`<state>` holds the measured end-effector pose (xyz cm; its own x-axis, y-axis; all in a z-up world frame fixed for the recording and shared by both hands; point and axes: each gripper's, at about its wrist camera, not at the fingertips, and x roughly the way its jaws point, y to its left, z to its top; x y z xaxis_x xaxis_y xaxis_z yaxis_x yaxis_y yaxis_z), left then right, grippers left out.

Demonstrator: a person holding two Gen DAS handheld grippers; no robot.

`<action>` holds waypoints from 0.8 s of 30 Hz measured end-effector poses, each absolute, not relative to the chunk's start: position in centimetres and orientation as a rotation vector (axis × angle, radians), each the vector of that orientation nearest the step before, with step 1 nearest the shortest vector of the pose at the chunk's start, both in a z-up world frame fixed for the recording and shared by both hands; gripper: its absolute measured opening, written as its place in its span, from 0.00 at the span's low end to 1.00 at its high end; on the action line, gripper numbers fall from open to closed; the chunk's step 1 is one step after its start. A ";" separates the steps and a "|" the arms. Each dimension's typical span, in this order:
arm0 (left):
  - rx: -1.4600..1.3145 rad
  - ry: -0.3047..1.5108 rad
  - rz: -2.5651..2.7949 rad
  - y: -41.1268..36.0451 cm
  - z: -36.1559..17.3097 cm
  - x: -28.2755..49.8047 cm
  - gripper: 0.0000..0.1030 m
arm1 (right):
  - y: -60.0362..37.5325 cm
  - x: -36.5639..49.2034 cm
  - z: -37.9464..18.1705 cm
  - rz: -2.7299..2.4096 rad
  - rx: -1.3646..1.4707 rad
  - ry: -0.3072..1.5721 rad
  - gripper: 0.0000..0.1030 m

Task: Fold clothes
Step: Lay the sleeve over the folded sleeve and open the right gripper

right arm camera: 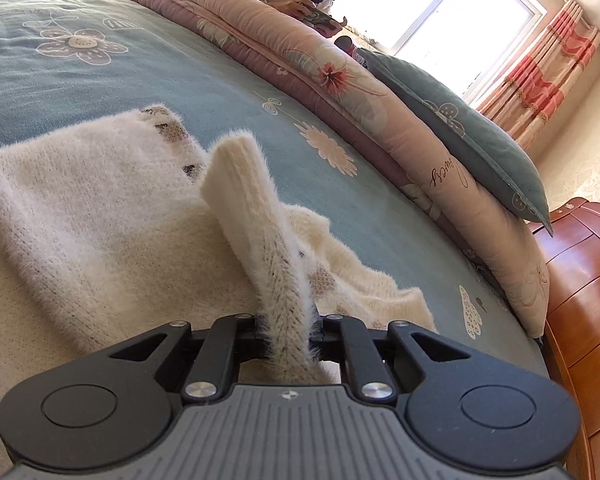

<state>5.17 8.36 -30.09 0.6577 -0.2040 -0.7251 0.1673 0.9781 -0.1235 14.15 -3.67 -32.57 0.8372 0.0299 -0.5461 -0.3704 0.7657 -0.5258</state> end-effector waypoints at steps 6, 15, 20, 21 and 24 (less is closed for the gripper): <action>-0.049 0.829 -0.212 8.4 -30.1 5.2 0.99 | -5.3 14.3 -31.5 0.273 -0.510 0.630 0.42; -0.036 0.830 -0.217 8.1 -30.2 5.2 0.99 | -10.2 11.6 -27.0 0.355 -0.331 0.716 0.66; -0.007 0.833 -0.211 7.6 -30.5 5.2 0.99 | -14.7 8.0 -23.9 0.250 -0.313 0.702 0.66; 0.000 0.833 -0.211 7.4 -30.5 5.2 0.99 | -15.6 7.3 -23.1 0.228 -0.308 0.691 0.66; 0.015 0.836 -0.214 7.0 -30.8 5.1 0.99 | -18.9 5.3 -20.3 0.145 -0.282 0.640 0.68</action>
